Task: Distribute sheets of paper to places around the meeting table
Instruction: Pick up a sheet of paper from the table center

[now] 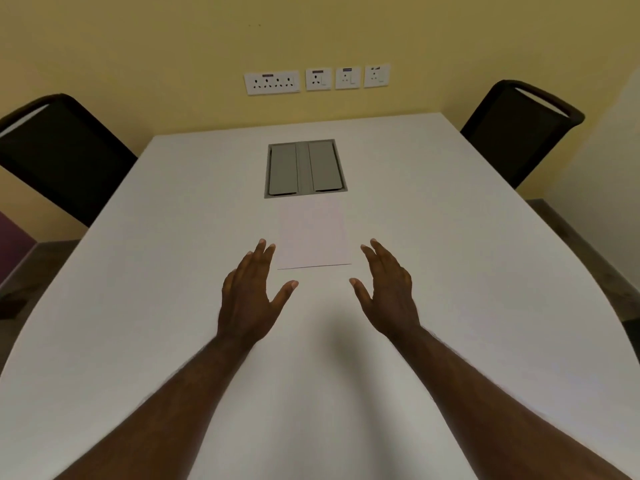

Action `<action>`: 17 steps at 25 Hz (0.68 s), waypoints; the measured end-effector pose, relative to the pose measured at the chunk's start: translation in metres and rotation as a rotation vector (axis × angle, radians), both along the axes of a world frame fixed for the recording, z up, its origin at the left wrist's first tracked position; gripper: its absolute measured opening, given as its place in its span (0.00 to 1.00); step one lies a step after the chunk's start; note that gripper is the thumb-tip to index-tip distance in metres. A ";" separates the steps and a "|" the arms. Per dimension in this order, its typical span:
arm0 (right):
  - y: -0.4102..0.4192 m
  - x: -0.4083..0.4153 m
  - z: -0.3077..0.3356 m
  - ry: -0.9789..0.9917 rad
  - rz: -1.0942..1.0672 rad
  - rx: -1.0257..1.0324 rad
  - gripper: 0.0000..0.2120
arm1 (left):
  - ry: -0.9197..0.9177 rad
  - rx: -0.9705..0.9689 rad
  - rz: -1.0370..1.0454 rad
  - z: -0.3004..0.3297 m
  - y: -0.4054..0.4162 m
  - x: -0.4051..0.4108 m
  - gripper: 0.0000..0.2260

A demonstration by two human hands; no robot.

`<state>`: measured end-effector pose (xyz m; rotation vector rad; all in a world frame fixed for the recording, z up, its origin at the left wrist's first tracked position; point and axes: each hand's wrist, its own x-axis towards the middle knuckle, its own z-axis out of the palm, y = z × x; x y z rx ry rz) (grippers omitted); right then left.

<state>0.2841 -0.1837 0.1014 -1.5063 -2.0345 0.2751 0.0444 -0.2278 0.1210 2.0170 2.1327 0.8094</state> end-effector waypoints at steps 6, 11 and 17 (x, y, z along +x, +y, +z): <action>0.034 -0.053 -0.013 -0.050 -0.038 -0.028 0.29 | -0.020 -0.013 -0.012 -0.015 0.050 -0.032 0.33; 0.080 -0.069 -0.033 -0.085 -0.036 -0.063 0.29 | -0.022 -0.062 -0.018 -0.042 0.087 -0.043 0.34; 0.134 -0.075 -0.064 -0.126 -0.029 -0.113 0.30 | -0.005 -0.126 -0.023 -0.081 0.143 -0.049 0.33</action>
